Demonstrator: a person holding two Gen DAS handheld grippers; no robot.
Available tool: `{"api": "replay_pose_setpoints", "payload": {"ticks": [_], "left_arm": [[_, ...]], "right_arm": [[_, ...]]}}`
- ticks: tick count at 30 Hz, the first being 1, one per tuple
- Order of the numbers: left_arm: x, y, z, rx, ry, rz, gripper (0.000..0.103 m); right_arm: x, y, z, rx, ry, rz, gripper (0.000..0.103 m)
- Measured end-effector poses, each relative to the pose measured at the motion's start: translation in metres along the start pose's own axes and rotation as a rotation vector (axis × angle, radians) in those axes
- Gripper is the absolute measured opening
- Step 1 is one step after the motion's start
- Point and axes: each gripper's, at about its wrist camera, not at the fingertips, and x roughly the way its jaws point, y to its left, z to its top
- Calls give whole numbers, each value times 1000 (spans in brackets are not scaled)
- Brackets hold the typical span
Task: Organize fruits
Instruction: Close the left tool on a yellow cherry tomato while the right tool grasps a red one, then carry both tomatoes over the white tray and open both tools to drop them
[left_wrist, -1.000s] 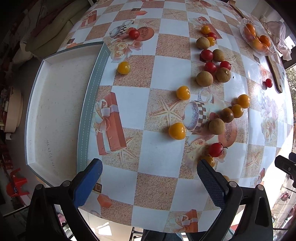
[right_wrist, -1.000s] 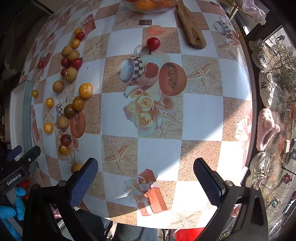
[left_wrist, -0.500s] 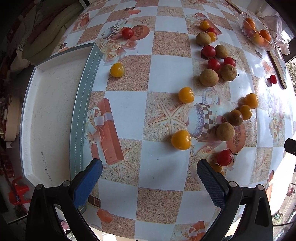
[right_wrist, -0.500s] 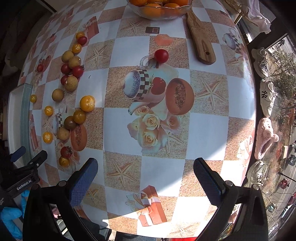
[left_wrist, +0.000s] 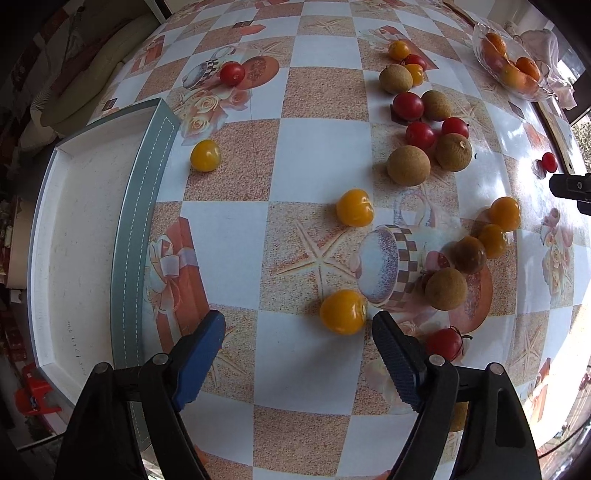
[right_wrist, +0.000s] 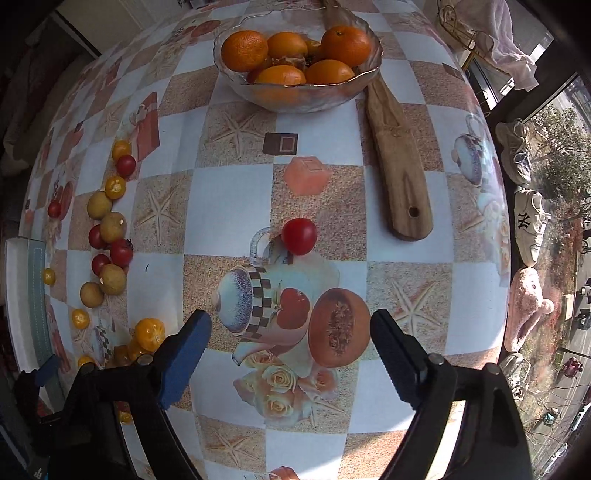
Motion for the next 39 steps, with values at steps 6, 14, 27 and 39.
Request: {"api": "replay_pose_setpoints", "payload": {"ticks": [6,14,27,39], "left_arm": [[5,-10,2,-23,2,-11,65],[-8,-30,-1,-35,-1,-69,26],[-52,2,-26,-65,-56,-124,26],[-74,97,-41,-171,-130,-79,26]], "right_arm": [[9,0,32,-15,-32,10,64],[12,14,33,-59,-43,-21,20],[-13,42,-12,-79,-24,166,20],[-32,127,-46,-200,-18,261,20]]}}
